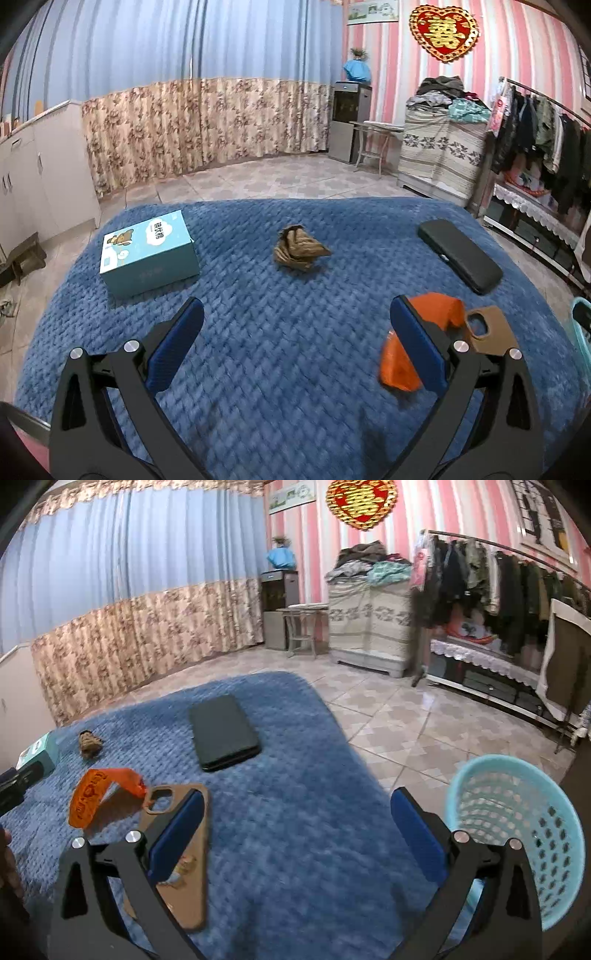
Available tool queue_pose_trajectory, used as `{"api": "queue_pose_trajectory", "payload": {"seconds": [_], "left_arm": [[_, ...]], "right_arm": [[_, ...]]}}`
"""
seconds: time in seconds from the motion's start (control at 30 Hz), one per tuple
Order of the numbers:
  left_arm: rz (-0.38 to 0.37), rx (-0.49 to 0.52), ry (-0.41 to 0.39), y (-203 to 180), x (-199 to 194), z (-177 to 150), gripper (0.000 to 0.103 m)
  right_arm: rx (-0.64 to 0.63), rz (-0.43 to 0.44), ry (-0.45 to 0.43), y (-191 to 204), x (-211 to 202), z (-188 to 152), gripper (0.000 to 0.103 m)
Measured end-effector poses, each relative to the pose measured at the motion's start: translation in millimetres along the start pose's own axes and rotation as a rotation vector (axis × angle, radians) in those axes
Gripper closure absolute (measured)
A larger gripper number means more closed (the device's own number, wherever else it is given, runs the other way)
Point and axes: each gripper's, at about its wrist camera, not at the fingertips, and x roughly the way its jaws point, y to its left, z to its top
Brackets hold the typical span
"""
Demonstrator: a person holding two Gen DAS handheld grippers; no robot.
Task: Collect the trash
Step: 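Move both open tools back over the rug toward the remaining items, then grasp the brown crumpled paper with left tool while right grasps orange strap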
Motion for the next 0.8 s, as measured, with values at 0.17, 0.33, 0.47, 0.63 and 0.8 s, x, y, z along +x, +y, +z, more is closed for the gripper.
{"api": "queue_pose_trajectory", "payload": {"seconds": [0.17,0.33,0.47,0.63,0.8], "left_arm": [[0.020,-0.017,0.016,1,30,16,0.005],[-0.003,-0.038,0.065,-3,66,34,0.006],[-0.011,-0.042,0.113,-7,95,41,0.006],[-0.023,-0.014,0.187,-10,131,45,0.017],[-0.065,-0.045,0.257,-6,154,45,0.045]], "right_arm": [[-0.054,0.066,0.037,16,19,3,0.004],[-0.035,0.060,-0.017,20,23,9,0.004],[0.010,0.092,0.109,10,40,12,0.004],[0.011,0.049,0.101,7,42,9,0.004],[-0.017,0.044,0.113,13,41,5,0.004]]}}
